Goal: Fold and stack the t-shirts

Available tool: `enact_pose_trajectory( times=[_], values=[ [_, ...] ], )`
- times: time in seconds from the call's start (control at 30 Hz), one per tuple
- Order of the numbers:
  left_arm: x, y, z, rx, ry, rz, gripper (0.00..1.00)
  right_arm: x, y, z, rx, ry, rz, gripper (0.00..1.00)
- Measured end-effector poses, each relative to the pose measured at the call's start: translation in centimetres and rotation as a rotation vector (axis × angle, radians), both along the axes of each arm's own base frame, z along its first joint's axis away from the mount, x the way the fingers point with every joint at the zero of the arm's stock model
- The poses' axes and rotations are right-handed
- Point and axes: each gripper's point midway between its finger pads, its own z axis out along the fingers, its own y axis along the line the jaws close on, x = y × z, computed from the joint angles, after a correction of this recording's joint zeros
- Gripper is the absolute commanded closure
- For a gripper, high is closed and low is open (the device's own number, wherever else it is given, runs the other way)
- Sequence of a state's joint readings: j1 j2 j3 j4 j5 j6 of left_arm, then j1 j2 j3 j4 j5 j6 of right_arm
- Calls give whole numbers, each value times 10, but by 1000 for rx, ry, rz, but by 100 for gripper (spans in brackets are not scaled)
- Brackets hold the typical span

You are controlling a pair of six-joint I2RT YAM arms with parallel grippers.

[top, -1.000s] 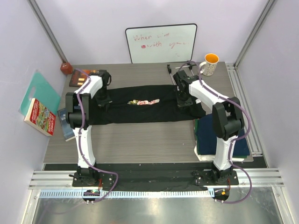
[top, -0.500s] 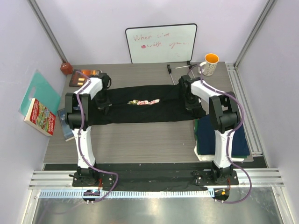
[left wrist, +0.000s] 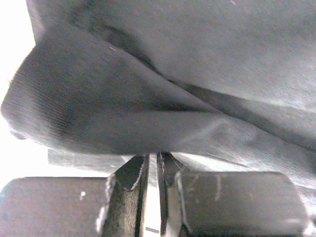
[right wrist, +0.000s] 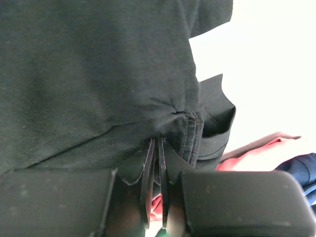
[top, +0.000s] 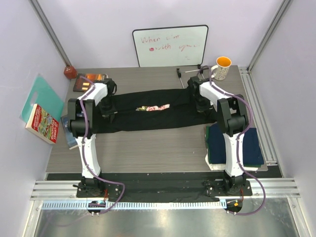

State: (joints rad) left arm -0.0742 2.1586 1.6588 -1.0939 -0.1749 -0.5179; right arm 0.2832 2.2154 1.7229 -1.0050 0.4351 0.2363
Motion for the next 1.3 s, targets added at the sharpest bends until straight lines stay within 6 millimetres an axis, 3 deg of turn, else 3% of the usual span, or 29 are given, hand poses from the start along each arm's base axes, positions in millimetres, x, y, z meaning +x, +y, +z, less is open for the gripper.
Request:
enact_pose_trajectory(
  times=[0.33,0.73,0.97,1.13,1.3],
  values=[
    [-10,17,-2,-18,27,56,90,8,-19,2,-11,-43,-46,85],
    [-23,9,-3,-63,57,46,89,9,-37,2,-33,-64,-83,85],
    [-41,8,-2,-45,85,33,88,10,-64,8,-82,-93,-159,82],
    [-50,12,0,-32,109,27,89,18,-68,33,-38,-168,-184,81],
    [-56,10,2,-32,114,17,88,58,-45,76,81,-318,-162,80]
  ],
)
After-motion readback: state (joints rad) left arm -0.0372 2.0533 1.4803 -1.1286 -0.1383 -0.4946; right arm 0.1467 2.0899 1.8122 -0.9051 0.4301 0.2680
